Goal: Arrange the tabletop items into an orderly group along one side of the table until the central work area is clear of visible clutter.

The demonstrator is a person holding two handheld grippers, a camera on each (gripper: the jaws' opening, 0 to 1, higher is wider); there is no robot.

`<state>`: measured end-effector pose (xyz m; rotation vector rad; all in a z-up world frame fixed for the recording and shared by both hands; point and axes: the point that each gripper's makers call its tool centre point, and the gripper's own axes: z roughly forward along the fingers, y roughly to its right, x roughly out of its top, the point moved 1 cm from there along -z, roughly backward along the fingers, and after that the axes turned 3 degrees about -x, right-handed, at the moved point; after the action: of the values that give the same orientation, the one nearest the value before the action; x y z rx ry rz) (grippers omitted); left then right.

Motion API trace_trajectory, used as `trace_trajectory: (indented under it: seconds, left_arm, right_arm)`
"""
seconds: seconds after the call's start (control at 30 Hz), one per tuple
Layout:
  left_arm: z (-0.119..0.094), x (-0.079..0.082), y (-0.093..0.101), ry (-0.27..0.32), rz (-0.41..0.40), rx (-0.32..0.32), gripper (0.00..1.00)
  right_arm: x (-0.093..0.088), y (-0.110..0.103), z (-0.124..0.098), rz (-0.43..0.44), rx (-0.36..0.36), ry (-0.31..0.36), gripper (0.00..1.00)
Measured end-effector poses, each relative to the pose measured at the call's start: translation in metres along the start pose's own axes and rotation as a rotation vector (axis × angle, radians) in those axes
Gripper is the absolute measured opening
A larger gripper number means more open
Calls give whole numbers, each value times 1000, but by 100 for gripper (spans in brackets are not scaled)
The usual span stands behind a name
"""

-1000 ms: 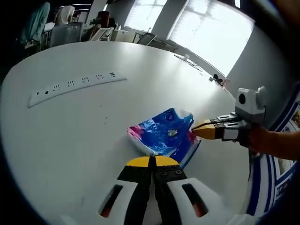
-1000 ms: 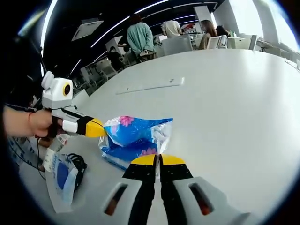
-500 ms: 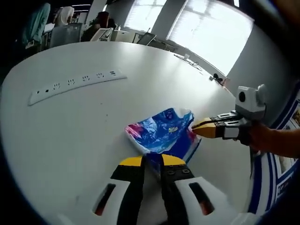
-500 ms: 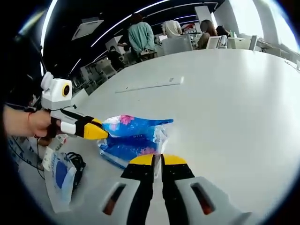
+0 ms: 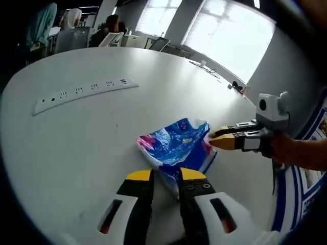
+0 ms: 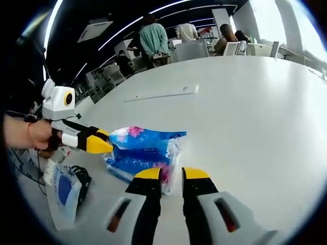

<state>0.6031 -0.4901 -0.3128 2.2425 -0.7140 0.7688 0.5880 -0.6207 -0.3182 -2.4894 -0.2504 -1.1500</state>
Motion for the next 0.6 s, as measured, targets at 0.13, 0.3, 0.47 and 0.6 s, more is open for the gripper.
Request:
trace_trajectory:
  seconds: [0.13, 0.3, 0.47, 0.6]
  left_arm:
    - [-2, 0, 0, 1, 2, 1, 18]
    - [-6, 0, -1, 5, 6, 6, 21]
    - [-12, 2, 1, 15, 8, 12, 23]
    - [-15, 4, 0, 22, 8, 13, 28]
  right_arm:
    - [1, 0, -2, 1, -4, 3, 15]
    - [2, 0, -5, 0, -9, 7, 17]
    - [4, -4, -8, -3, -13, 13, 18]
    - [8, -6, -11, -7, -16, 22, 20]
